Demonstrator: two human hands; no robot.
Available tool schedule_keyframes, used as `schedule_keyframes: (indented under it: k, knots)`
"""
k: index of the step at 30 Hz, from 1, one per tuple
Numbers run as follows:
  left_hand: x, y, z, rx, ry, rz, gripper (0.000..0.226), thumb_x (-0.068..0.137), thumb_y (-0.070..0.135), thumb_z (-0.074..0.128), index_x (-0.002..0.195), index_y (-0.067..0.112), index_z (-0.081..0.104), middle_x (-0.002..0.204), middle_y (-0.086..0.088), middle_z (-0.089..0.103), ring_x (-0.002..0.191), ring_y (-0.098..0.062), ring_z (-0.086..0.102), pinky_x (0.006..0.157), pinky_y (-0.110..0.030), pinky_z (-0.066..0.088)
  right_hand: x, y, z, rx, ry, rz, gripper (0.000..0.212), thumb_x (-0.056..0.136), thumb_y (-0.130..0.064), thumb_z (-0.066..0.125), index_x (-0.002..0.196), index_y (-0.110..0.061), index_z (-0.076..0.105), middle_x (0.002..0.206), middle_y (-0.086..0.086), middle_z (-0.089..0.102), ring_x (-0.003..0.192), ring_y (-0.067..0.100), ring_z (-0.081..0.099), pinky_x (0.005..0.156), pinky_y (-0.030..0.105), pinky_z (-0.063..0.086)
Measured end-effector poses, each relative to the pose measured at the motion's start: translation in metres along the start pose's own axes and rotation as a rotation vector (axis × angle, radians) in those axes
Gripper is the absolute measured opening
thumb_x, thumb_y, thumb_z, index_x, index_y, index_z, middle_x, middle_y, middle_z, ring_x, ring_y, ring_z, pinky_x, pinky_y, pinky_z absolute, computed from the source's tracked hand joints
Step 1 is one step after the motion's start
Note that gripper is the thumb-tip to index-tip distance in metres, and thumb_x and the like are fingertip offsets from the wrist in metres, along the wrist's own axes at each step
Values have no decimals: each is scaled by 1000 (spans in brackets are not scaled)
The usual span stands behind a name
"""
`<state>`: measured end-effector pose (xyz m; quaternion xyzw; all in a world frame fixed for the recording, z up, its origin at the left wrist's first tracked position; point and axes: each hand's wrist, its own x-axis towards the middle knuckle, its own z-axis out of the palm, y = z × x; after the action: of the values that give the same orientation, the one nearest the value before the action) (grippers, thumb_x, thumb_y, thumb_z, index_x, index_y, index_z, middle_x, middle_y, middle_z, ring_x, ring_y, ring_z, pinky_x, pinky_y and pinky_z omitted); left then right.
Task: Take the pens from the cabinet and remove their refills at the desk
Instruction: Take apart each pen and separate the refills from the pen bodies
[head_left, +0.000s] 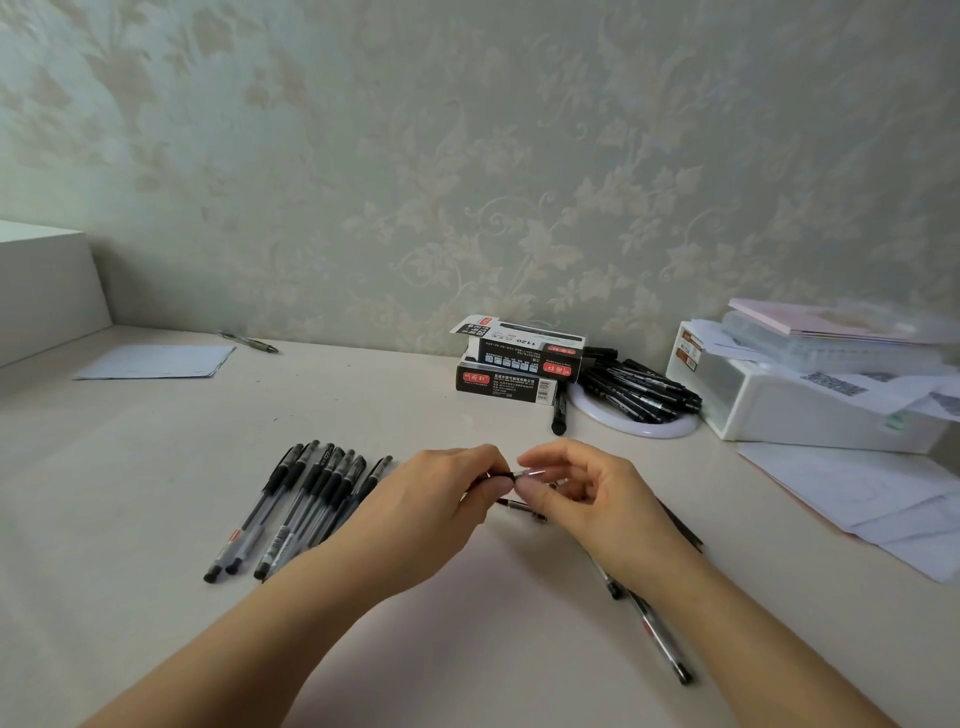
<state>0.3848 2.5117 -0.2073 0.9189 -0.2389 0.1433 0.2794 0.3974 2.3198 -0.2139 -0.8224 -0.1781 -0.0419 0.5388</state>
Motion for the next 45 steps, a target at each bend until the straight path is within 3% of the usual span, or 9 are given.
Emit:
schedule_keyframes:
  k: [4, 8, 12, 18, 29, 34, 38, 41, 45]
  knots:
    - [-1, 0, 1, 2, 1, 2, 15, 99, 36, 45, 94, 29, 58, 72, 14, 57, 65, -6, 50, 60, -28, 42, 1, -1, -1, 15, 27, 25, 17, 91, -38, 64, 83, -26, 73, 77, -8, 76, 66, -3, 64, 64, 9, 45]
    - [-1, 0, 2, 11, 2, -8, 15, 99, 37, 45, 94, 31, 58, 70, 17, 55, 65, -3, 50, 60, -25, 41, 1, -4, -4, 40, 15, -8, 5, 89, -19, 71, 89, -23, 73, 82, -7, 76, 74, 8, 68, 66, 14, 49]
    - [0, 1, 2, -6, 5, -6, 15, 99, 36, 46, 94, 30, 59, 69, 16, 55, 62, -2, 49, 60, -25, 41, 0, -5, -2, 18, 56, 9, 10, 86, -31, 73, 95, -31, 71, 91, -15, 73, 74, 9, 60, 77, 25, 52]
    - [0, 2, 4, -24, -6, 1, 14, 99, 34, 46, 96, 30, 59, 72, 13, 58, 65, -3, 49, 60, -24, 39, -1, -7, -3, 50, 22, 26, 10, 90, -27, 69, 86, -19, 74, 77, -4, 76, 69, 2, 69, 65, 9, 47]
    - [0, -2, 3, -54, 4, -55, 14, 101, 34, 39, 105, 42, 50, 68, 11, 60, 59, 1, 50, 52, -18, 34, 6, -2, -9, 92, 214, 2, 9, 84, -18, 76, 84, -26, 71, 81, -5, 74, 70, 7, 67, 68, 18, 52]
    - [-1, -2, 2, -21, -3, -52, 23, 101, 28, 40, 114, 45, 47, 70, 12, 58, 60, 5, 50, 54, -17, 35, -1, 1, -7, -310, 42, -40, 9, 78, -25, 79, 78, -29, 72, 72, -12, 69, 63, 4, 58, 61, 12, 46]
    - [-2, -2, 3, -18, -14, -52, 24, 101, 24, 42, 115, 40, 51, 74, 13, 57, 63, 9, 49, 56, -16, 35, -3, 2, 0, -598, -138, -120, 7, 85, -25, 70, 89, -30, 73, 88, -10, 69, 82, 6, 55, 80, 23, 45]
    - [-2, -1, 3, -33, -13, -52, 23, 101, 22, 43, 116, 38, 53, 75, 12, 57, 63, 9, 49, 57, -13, 36, -2, 3, 1, -644, -152, -139, 9, 89, -29, 67, 95, -30, 72, 92, -10, 65, 87, 8, 51, 85, 27, 42]
    - [-1, 0, 4, -101, -9, -66, 24, 99, 20, 47, 116, 36, 54, 75, 11, 59, 59, 5, 50, 58, -11, 35, -4, 1, 3, -550, -49, -147, 15, 84, -30, 71, 100, -31, 71, 81, -16, 61, 69, 1, 49, 70, 18, 38]
